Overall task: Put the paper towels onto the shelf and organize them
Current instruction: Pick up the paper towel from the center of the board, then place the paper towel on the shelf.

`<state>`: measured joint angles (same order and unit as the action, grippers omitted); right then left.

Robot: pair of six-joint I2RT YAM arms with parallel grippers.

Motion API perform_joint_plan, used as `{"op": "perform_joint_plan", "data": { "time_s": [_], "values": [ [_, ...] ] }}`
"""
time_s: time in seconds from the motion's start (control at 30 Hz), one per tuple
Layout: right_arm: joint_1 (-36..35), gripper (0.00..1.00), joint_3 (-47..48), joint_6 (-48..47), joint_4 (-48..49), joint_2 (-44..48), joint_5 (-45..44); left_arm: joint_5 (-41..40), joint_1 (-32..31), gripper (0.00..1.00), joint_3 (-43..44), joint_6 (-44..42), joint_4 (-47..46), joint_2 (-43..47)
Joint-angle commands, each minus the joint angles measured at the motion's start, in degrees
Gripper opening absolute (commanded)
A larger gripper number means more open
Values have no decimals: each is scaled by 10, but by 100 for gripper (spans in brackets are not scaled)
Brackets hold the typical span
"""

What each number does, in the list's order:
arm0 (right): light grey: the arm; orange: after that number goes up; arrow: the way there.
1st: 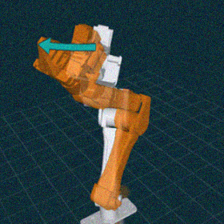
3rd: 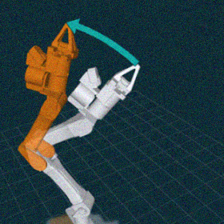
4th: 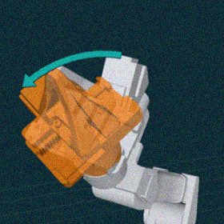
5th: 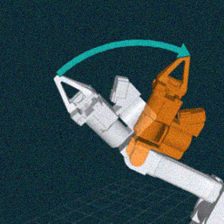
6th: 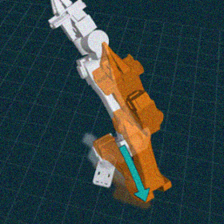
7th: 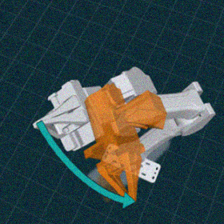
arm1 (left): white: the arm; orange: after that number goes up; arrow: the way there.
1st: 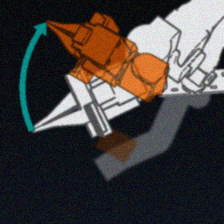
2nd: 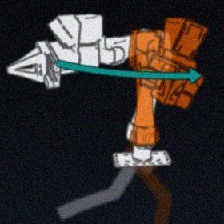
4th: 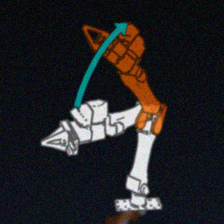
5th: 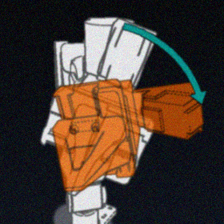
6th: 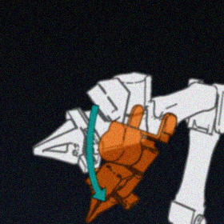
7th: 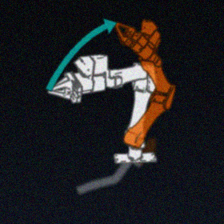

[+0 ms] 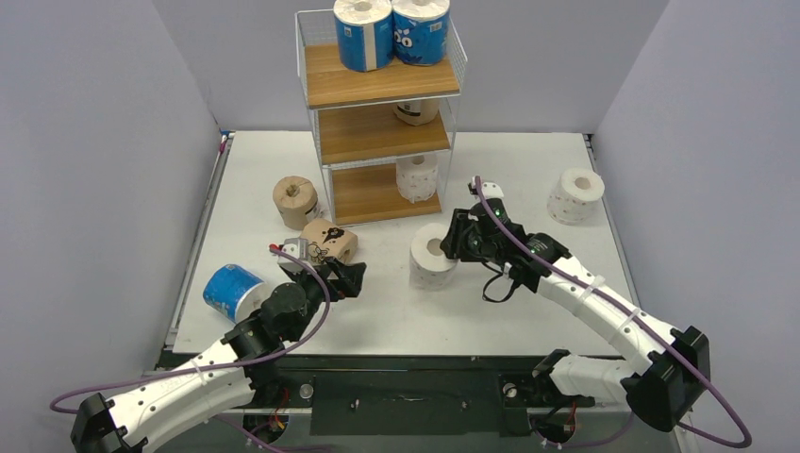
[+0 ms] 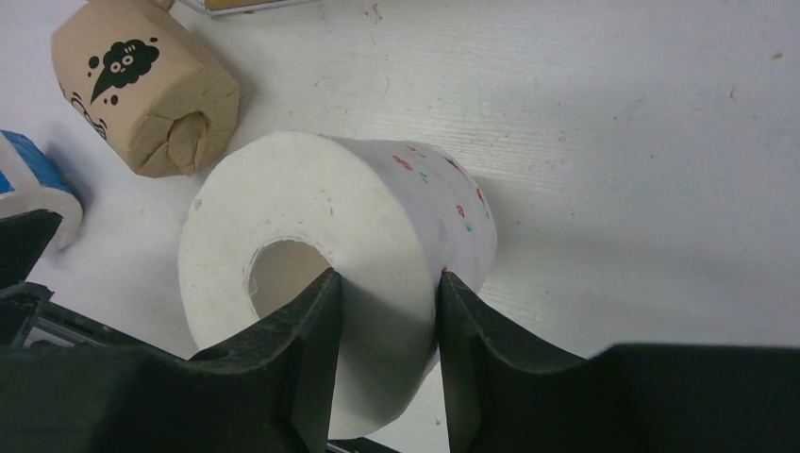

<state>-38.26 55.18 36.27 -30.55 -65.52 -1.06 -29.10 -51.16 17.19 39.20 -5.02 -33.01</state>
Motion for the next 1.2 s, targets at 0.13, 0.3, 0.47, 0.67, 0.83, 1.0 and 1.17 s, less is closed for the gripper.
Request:
{"op": "perform_joint_plan", "data": {
  "time_s": [0.13,0.3,0.47,0.67,0.83,1.0,1.17],
  "values": [
    [10,27,80,10,38,-53,-33,-36,4,97,16,-3,-12,24],
    [12,27,112,44,62,-98,-48,-52,3,97,12,6,6,42],
    [13,27,146,79,91,-147,-65,-64,4,97,15,10,40,64],
    [14,27,173,130,132,-209,-78,-78,4,97,15,25,95,102],
    [14,26,203,159,161,-262,-96,-91,4,97,15,32,125,131],
    [19,26,249,179,171,-315,-100,-96,4,97,12,36,145,150],
    [23,26,279,191,178,-351,-103,-98,4,97,11,40,152,158]
  ]
}}
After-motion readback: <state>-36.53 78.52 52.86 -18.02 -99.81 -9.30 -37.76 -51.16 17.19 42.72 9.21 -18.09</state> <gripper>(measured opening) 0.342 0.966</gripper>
